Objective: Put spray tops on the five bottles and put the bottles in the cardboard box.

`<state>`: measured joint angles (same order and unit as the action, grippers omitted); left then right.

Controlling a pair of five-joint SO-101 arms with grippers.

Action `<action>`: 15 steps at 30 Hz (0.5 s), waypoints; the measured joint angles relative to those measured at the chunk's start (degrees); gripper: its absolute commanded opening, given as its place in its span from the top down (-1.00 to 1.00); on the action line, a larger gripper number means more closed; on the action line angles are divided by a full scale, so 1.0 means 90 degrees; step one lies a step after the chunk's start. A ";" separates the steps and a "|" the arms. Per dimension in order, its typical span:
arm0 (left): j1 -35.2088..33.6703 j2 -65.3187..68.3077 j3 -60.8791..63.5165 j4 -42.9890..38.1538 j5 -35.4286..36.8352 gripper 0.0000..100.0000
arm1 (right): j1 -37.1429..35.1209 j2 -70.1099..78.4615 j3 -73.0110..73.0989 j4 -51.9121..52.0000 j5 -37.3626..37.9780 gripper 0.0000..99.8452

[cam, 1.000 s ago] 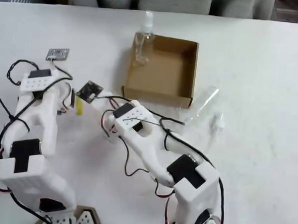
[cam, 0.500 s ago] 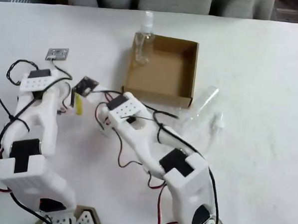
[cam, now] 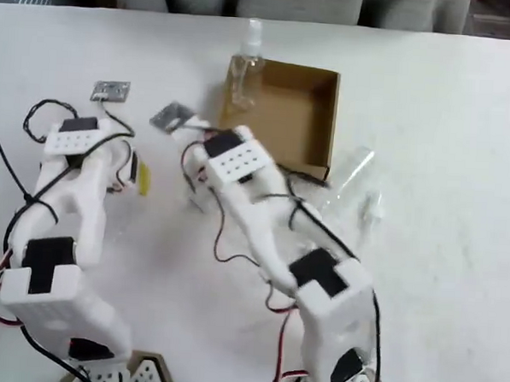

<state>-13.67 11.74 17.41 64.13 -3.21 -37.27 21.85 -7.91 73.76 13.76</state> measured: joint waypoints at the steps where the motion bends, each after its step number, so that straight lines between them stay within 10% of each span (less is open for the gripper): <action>1: 0.0059 0.0000 0.0000 0.0000 0.0000 0.96 | 0.0088 -0.0205 0.0000 0.0127 -0.0147 0.97; 15: 0.0654 -0.1504 0.1807 -0.1201 0.0000 0.95 | 0.0547 -0.2862 0.1514 -0.0137 -0.1446 0.97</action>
<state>-7.78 -1.80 33.67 53.32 -3.21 -32.35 -3.91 5.71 72.53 0.75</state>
